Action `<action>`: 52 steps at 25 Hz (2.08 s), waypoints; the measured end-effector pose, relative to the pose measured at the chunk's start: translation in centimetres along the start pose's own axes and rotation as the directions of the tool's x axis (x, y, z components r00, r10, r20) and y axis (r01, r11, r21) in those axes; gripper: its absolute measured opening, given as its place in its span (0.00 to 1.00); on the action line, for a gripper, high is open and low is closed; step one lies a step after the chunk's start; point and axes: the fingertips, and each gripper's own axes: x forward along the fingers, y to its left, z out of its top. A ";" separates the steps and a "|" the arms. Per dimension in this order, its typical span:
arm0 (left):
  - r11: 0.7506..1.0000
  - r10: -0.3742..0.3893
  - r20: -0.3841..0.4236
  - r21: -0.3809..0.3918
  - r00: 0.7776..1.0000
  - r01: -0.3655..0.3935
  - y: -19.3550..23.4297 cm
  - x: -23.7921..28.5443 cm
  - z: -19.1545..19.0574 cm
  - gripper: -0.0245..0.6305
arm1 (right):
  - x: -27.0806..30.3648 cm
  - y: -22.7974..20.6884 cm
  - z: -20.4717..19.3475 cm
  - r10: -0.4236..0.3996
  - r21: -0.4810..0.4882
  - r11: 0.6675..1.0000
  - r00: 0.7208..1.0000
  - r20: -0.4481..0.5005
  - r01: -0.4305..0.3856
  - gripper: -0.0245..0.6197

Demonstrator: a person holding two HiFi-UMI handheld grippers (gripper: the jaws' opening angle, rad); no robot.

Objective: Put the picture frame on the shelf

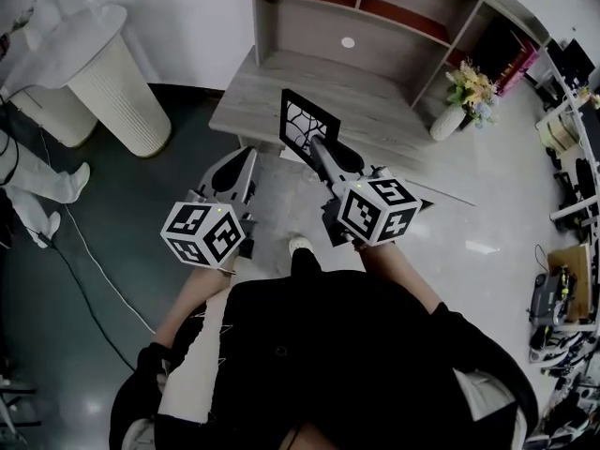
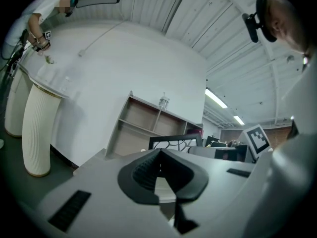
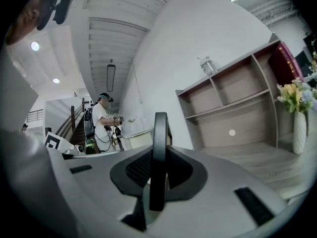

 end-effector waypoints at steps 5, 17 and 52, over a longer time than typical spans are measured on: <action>0.999 0.035 0.021 0.004 0.999 -0.035 2.1 2.8 1.6 0.06 | 3.0 -2.6 1.5 0.006 0.027 1.000 1.000 0.003 -0.006 0.12; 0.997 0.052 0.077 0.053 0.996 -0.056 4.8 12.2 6.0 0.06 | 10.2 -10.3 7.5 0.006 0.050 0.999 0.999 0.050 -0.008 0.12; 0.991 0.123 0.058 0.039 0.991 -0.126 15.0 20.9 6.9 0.06 | 24.7 -21.0 19.8 -0.082 0.119 0.992 0.950 0.300 0.048 0.12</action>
